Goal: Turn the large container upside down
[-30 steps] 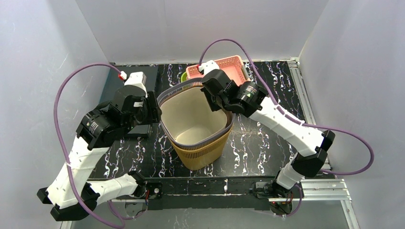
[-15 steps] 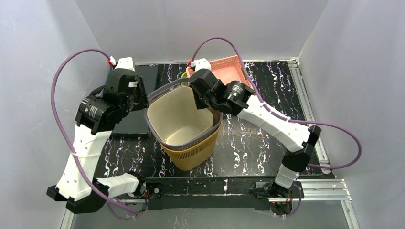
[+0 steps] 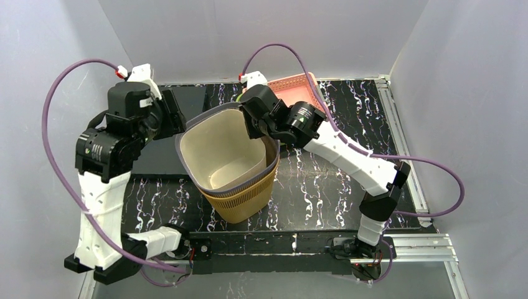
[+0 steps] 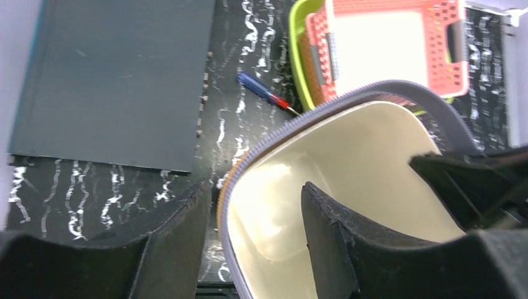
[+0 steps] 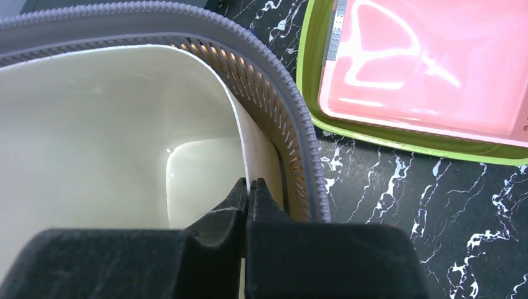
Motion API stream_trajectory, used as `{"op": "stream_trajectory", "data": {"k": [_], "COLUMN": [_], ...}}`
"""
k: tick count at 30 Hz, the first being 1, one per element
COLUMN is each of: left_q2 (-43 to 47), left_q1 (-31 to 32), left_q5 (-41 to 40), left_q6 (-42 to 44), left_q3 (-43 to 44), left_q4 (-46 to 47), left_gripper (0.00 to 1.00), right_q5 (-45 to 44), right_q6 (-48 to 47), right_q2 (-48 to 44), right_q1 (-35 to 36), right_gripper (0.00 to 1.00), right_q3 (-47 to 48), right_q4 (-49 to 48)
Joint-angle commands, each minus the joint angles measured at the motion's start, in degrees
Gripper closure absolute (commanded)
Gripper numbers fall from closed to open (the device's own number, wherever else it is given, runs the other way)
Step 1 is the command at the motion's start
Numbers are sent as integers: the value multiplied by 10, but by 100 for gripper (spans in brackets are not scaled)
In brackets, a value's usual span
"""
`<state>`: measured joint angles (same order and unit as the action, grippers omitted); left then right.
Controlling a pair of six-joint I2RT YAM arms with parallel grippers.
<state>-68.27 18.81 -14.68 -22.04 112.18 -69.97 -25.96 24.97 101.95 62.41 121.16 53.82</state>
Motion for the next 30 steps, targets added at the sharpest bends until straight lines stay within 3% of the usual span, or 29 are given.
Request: {"op": "stream_trajectory", "data": {"k": [1,9,15,26,30], "left_q2": [29,67,67,53,37], "left_q1": [-4,-4,-4,-4,-4], "left_q5": [89,120,131,265,263], "left_q6": [-19,-42,-45,-56,-56], "left_q3": [-3,-11,-5,13,19], "left_q4": [-11,-5,-21,-69,-122], "left_gripper": [45,33,31,40,45], "right_q5": [5,-59,-65,-77,-75], "right_q6": [18,11,16,25,25], "right_q2": [-47,-89,-97,-103,-103], "right_q1": [4,4,4,4,4], "right_gripper": [99,99,99,99,99], "right_q3": [30,12,11,15,20], "right_q4": [-77,-97,-107,-115,-123]}}
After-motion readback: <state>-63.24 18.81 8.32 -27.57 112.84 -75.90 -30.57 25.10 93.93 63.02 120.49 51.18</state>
